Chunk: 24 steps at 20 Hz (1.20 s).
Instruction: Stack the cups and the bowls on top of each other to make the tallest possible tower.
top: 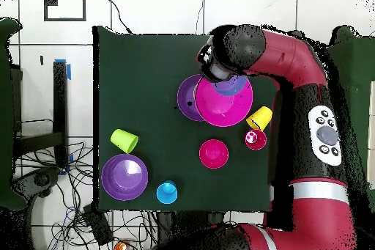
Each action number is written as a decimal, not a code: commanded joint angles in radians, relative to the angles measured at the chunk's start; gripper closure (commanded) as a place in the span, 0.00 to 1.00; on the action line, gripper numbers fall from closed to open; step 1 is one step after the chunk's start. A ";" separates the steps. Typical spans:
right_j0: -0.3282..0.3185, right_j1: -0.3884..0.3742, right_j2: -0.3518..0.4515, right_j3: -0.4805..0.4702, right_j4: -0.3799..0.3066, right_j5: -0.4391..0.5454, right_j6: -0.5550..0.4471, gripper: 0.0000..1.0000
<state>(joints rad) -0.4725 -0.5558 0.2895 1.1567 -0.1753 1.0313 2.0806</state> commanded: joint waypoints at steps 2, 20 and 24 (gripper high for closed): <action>0.042 0.013 0.063 -0.043 -0.008 -0.011 -0.059 1.00; 0.067 0.023 0.038 -0.075 -0.008 0.039 -0.071 0.00; 0.058 0.009 0.041 -0.066 0.000 0.031 -0.078 0.00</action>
<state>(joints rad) -0.4184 -0.5475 0.2894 1.0827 -0.1637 1.0317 2.0806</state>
